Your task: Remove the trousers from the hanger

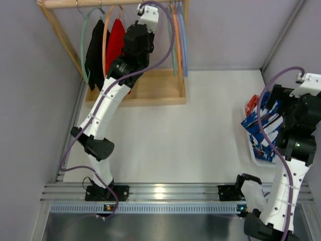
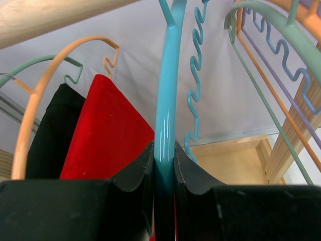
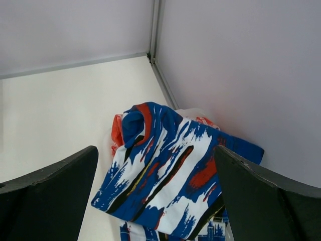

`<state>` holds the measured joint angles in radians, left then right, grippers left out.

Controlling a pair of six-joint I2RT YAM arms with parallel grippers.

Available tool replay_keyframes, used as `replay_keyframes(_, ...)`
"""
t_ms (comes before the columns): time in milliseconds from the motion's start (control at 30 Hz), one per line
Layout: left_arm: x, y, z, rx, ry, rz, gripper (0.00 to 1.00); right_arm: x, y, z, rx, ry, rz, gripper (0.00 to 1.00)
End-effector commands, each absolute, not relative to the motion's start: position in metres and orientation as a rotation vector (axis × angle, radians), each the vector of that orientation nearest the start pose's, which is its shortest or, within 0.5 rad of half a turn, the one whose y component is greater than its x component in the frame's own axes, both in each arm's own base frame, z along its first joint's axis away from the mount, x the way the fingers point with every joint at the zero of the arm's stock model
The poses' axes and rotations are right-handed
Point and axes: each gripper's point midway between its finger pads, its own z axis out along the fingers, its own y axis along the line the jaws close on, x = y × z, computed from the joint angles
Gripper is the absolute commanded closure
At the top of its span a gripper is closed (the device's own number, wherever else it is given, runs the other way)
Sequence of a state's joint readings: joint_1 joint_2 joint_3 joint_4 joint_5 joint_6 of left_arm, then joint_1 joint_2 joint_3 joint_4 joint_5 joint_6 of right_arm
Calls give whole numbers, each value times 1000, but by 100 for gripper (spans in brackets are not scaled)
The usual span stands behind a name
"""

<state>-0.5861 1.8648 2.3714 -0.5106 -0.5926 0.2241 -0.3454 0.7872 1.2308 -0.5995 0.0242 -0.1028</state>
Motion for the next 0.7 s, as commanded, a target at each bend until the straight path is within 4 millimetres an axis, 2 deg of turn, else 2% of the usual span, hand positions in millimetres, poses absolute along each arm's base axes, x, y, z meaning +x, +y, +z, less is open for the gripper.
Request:
replay_keyframes(0,477,-185,529,114,1454,175,100,247,-100,382,241,1710,-347,1)
replay_keyframes(100,481,-192,524,135,1456,160,100,245,-99,380,236,1711,-352,1)
replay_keyframes(233,489,-202,507,178,1485,153,100,244,-100,378,233,1714,-359,1)
replay_keyframes(267,492,-205,496,199,1505,155,100,244,-99,378,233,1712,-359,1)
replay_keyframes(400,494,-212,483,251,1527,144,100,244,-100,377,237,1712,-358,1)
replay_keyframes(667,494,-241,470,374,1525,98,100,246,-99,370,244,1724,-342,1)
